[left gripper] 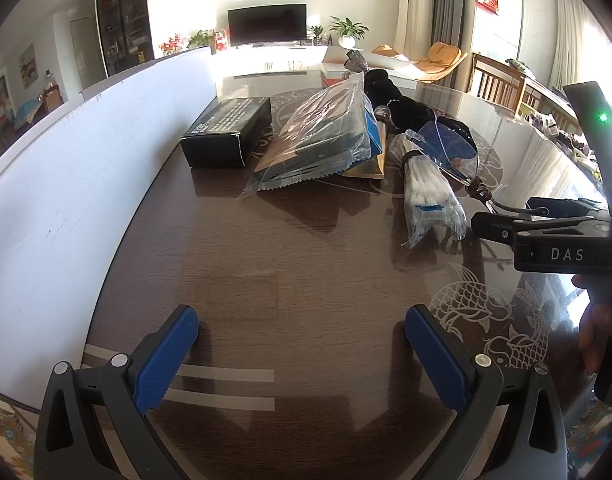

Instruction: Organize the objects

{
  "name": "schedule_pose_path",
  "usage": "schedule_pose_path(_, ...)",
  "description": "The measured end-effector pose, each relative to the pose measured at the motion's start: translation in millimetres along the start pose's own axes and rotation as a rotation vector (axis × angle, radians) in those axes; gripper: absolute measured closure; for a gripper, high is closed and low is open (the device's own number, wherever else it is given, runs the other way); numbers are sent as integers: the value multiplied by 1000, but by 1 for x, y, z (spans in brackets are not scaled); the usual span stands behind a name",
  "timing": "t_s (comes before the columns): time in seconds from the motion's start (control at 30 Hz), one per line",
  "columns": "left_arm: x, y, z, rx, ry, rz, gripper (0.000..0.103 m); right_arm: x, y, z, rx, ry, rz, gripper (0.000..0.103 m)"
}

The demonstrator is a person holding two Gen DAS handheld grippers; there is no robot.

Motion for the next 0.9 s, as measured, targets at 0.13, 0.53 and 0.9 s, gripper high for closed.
schedule_pose_path(0.13,0,0,0,0,0,0,0,0,0,0,0,0,0,0)
schedule_pose_path(0.53,-4,-5,-2,2,-2,13,0,0,0,0,0,0,0,0)
schedule_pose_path(0.9,-4,-6,-3,3,-3,13,0,0,0,0,0,0,0,0)
Point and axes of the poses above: each gripper's, at about its wrist camera, not at the fingertips, and x roughly the way its jaws point, z to its right, y to its top, the point moved 2 cm from there along x, roughly the way its jaws point, and after that the axes turned 5 degrees about z, right-handed, at the moved point
